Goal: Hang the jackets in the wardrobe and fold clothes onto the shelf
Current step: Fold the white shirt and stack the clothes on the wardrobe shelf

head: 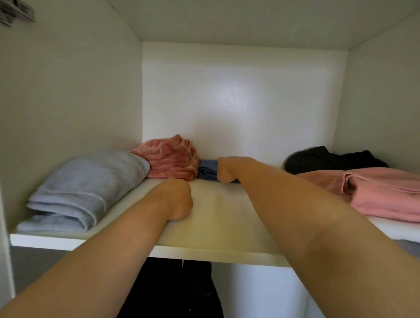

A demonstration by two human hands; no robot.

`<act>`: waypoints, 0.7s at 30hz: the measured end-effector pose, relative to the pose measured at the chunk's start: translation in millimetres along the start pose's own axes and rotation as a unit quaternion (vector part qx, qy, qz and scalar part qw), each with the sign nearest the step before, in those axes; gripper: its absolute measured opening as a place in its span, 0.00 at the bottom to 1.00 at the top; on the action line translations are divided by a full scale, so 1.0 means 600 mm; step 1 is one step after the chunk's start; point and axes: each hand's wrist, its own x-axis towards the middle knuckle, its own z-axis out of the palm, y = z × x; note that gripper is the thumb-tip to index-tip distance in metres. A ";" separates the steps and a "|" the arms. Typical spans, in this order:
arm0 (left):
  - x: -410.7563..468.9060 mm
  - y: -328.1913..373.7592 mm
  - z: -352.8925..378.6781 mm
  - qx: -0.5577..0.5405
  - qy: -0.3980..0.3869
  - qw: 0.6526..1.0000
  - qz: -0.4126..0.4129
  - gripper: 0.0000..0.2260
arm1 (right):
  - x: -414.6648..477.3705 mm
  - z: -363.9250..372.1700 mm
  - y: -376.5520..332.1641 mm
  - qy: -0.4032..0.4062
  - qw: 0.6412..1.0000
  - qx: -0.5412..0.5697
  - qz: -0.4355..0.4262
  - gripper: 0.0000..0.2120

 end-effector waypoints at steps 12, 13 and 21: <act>-0.002 -0.005 -0.006 -0.027 0.015 0.999 -0.013 0.15 | -0.026 0.014 -0.002 -0.030 0.997 0.072 0.002 0.35; -0.003 -0.005 -0.006 -0.037 0.021 0.999 -0.016 0.15 | -0.039 0.009 0.001 -0.028 0.996 0.083 -0.006 0.35; -0.026 0.004 -0.036 -0.170 0.174 0.967 -0.074 0.11 | -0.182 -0.005 -0.001 0.007 0.993 0.058 -0.105 0.29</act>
